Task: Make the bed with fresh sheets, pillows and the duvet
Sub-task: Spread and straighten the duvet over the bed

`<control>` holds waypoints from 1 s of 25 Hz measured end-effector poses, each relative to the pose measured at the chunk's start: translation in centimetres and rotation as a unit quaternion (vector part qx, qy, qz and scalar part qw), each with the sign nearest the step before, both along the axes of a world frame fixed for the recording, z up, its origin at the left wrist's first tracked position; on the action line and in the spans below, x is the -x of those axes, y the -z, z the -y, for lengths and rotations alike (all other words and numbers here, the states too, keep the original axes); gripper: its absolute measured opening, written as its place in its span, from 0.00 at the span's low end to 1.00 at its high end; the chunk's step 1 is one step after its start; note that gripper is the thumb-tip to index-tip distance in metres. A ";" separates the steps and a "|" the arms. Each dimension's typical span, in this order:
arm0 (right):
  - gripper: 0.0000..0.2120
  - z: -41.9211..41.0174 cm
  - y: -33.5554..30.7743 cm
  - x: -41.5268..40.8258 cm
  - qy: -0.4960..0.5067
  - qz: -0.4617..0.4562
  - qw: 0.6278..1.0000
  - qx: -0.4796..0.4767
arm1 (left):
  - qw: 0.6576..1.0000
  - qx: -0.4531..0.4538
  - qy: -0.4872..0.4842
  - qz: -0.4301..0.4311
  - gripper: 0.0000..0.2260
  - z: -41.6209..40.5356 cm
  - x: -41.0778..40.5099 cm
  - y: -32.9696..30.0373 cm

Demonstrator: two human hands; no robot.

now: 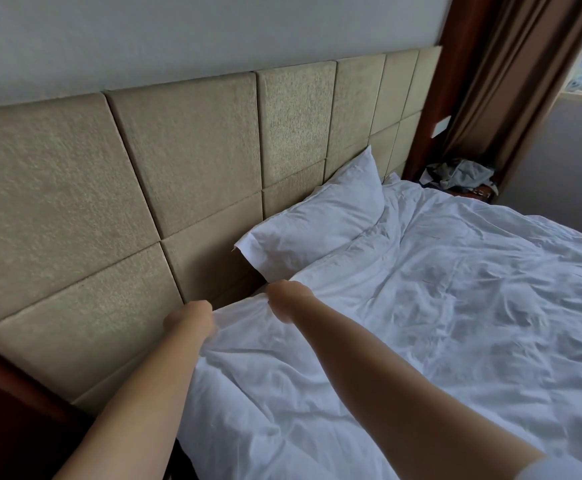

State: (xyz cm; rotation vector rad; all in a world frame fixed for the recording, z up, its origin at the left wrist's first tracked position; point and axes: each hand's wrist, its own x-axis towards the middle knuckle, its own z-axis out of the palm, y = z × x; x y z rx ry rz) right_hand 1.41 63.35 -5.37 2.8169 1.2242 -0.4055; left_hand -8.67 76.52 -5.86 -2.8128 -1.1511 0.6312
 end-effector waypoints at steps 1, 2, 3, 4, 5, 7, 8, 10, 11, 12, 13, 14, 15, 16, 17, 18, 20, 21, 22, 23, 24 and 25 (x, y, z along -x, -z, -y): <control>0.14 0.1 -0.1 0.0 0.002 0.002 1.000 0.002 | 1.000 -0.002 0.003 -0.004 0.16 0.1 0.0 -0.1; 0.14 0.2 -0.1 0.0 0.002 0.004 1.000 0.004 | 1.000 -0.003 0.004 -0.008 0.16 0.3 -0.1 -0.3; 0.14 0.3 -0.1 0.0 0.002 0.005 1.000 0.006 | 1.000 -0.003 0.005 -0.011 0.16 0.3 -0.2 -0.3; 0.14 0.4 -0.2 0.0 0.002 0.005 1.000 0.005 | 1.000 -0.003 0.006 -0.013 0.16 0.3 -0.3 -0.4; 0.13 0.5 -0.3 0.0 0.001 0.006 1.000 0.005 | 1.000 -0.003 0.007 -0.015 0.16 0.2 -0.4 -0.4; 0.13 0.7 -0.4 0.0 -0.001 0.010 1.000 0.002 | 1.000 -0.003 0.011 -0.016 0.16 0.3 -0.6 -0.5; 0.13 0.9 -0.4 -0.1 -0.001 0.011 1.000 -0.002 | 1.000 -0.001 0.014 -0.014 0.15 0.4 -0.6 -0.7; 0.14 1.1 -0.2 -0.2 0.000 0.009 1.000 -0.012 | 1.000 0.003 0.019 0.000 0.15 0.6 -0.8 -0.9; 0.14 1.0 0.0 -0.3 -0.002 0.007 1.000 -0.014 | 1.000 0.009 0.019 0.006 0.15 0.5 -0.7 -0.6; 0.15 0.8 0.4 -0.3 -0.003 0.006 1.000 -0.012 | 1.000 0.018 0.016 0.013 0.15 0.4 -0.6 -0.2; 0.15 0.5 0.9 -0.3 -0.005 0.004 1.000 -0.010 | 0.999 0.027 0.012 0.016 0.15 0.1 -0.4 0.3; 0.15 0.1 1.7 -0.2 -0.008 0.002 1.000 -0.007 | 0.999 0.038 0.008 0.015 0.16 -0.2 0.0 1.0; 0.16 -0.3 2.2 0.0 -0.014 -0.002 1.000 -0.007 | 0.998 0.054 0.009 0.011 0.17 -0.6 0.2 1.6; 0.16 -1.0 2.9 0.1 -0.024 -0.010 1.000 -0.008 | 0.997 0.079 0.012 0.001 0.18 -1.1 0.4 2.3; 0.16 -1.6 3.5 0.2 -0.034 -0.017 0.999 -0.010 | 0.994 0.108 0.016 -0.011 0.20 -1.6 0.4 3.1; 0.15 -2.2 4.2 0.2 -0.044 -0.022 0.999 -0.010 | 0.990 0.137 0.016 -0.023 0.23 -2.0 0.3 3.9; 0.14 -3.3 5.8 -0.2 -0.056 -0.038 0.998 -0.004 | 0.984 0.172 0.008 -0.034 0.24 -2.6 -0.1 5.6; 0.13 -3.9 6.5 -0.6 -0.058 -0.050 0.997 -0.001 | 0.985 0.172 0.006 -0.034 0.21 -3.0 -0.4 6.6; 0.13 -4.5 7.3 -1.1 -0.058 -0.061 0.996 0.001 | 0.986 0.163 0.003 -0.034 0.18 -3.3 -0.6 7.4; 0.12 -4.9 8.0 -1.6 -0.059 -0.069 0.996 0.006 | 0.988 0.150 -0.001 -0.036 0.16 -3.7 -0.7 8.2; 0.12 -5.4 8.7 -2.1 -0.060 -0.078 0.995 0.020 | 0.990 0.137 -0.007 -0.041 0.15 -4.0 -0.8 8.8; 0.14 -5.7 9.4 -2.6 -0.061 -0.080 0.994 0.043 | 0.991 0.123 -0.008 -0.047 0.14 -4.3 -1.0 9.5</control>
